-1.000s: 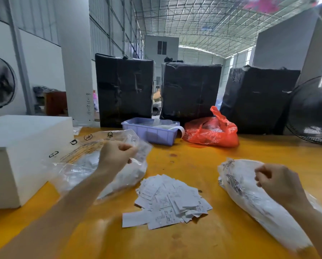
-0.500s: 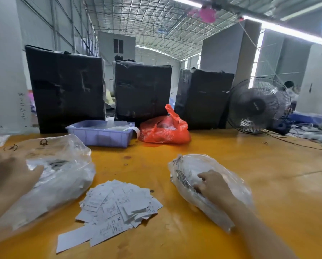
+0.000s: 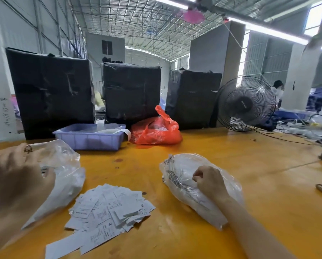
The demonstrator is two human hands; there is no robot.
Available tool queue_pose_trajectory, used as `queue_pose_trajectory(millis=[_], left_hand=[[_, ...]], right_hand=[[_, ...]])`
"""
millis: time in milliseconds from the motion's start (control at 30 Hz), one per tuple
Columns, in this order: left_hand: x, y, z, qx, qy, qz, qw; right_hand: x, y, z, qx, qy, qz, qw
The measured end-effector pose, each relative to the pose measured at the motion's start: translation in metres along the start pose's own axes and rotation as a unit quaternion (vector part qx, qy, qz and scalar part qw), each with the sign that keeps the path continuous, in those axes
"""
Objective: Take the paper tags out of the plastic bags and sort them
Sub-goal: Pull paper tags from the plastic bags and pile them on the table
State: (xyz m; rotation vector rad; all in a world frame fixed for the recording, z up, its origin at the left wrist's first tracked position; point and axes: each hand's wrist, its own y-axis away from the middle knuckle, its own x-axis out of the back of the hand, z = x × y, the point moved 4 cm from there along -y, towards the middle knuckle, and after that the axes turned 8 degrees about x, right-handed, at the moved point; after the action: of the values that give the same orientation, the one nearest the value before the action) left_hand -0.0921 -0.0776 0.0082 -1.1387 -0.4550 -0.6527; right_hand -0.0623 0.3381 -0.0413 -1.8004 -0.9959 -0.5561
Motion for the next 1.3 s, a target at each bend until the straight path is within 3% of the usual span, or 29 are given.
queue_pose_trajectory(millis=[67,167,267,333,400,467,533,600,833,933,1100,1233,1300], left_hand=[[0.005,0.010,0.016,-0.013,0.078,0.014,0.997],[0.010,0.031,0.043,-0.072,0.111,0.023,0.991],[-0.001,0.056,0.066,-0.046,0.262,-0.086,0.960],[-0.010,0.072,0.074,0.010,0.349,-0.177,0.920],[-0.021,0.089,0.083,0.077,0.416,-0.281,0.861],[-0.031,0.103,0.091,0.142,0.488,-0.373,0.776],[-0.032,0.110,0.098,0.179,0.521,-0.422,0.720],[-0.032,0.112,0.101,0.199,0.534,-0.440,0.694],[-0.036,0.116,0.094,0.265,0.560,-0.424,0.660],[-0.033,0.110,0.092,0.247,0.577,-0.396,0.670],[-0.033,0.110,0.089,0.228,0.570,-0.365,0.700],[-0.037,0.113,0.089,0.272,0.575,-0.379,0.672],[-0.036,0.111,0.090,0.242,0.579,-0.372,0.684]], right_hand=[[0.004,-0.001,-0.002,-0.002,-0.038,0.037,0.999],[0.016,0.001,-0.010,-0.001,-0.091,0.124,0.988],[0.028,0.005,-0.026,0.015,-0.156,0.203,0.967],[0.030,0.008,-0.038,-0.012,-0.299,0.215,0.930],[0.022,0.013,-0.059,-0.051,-0.465,0.151,0.871],[0.004,0.024,-0.088,-0.070,-0.566,0.050,0.820],[-0.012,0.037,-0.112,-0.046,-0.565,-0.028,0.824],[-0.018,0.047,-0.127,-0.015,-0.530,-0.070,0.845],[-0.021,0.061,-0.146,0.038,-0.473,-0.155,0.866],[-0.023,0.062,-0.145,0.055,-0.442,-0.170,0.879],[-0.022,0.063,-0.146,0.115,-0.381,-0.115,0.910],[-0.020,0.062,-0.147,0.157,-0.348,-0.081,0.921],[-0.022,0.064,-0.148,0.166,-0.320,-0.103,0.927]])
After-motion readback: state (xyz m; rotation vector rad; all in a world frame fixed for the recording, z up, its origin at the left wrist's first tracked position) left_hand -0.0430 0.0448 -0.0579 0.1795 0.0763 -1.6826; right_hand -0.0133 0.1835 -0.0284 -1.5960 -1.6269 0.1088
